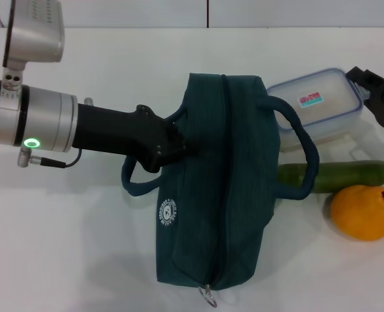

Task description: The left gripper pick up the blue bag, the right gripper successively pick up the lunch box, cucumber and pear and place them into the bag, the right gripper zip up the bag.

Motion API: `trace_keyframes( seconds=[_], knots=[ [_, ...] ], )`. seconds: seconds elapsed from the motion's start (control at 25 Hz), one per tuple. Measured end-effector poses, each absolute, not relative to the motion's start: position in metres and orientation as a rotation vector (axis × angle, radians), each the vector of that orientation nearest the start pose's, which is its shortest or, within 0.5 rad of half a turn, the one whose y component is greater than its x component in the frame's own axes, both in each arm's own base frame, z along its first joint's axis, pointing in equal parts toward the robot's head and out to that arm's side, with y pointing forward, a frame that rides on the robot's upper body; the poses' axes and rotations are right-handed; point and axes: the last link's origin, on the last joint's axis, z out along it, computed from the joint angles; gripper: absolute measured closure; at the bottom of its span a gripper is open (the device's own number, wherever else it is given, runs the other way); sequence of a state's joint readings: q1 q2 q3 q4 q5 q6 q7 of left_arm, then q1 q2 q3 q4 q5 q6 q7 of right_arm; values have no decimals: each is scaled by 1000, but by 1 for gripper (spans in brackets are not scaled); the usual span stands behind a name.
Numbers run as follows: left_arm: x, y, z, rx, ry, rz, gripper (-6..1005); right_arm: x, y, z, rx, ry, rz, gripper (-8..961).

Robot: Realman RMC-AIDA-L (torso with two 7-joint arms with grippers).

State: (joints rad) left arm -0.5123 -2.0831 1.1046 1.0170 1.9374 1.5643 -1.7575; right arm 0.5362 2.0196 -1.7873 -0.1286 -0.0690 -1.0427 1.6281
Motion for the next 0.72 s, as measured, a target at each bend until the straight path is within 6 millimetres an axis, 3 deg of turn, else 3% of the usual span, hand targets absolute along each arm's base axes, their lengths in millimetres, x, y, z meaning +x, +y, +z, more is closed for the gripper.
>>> trace_keyframes(
  seconds=[0.12,0.44,0.72],
  knots=[
    [-194,335,-6,-2971,-546,-470,938,310,362,-24,-1517,1707,1338,674],
    [-192,335,-5,-2964,-549,-498,937,311,361,-24,-1536,1650,1316,773],
    [-191,335,7,-2905,-583,-638,936,314,356,-19,-1569,1569,1314,855]
  ],
)
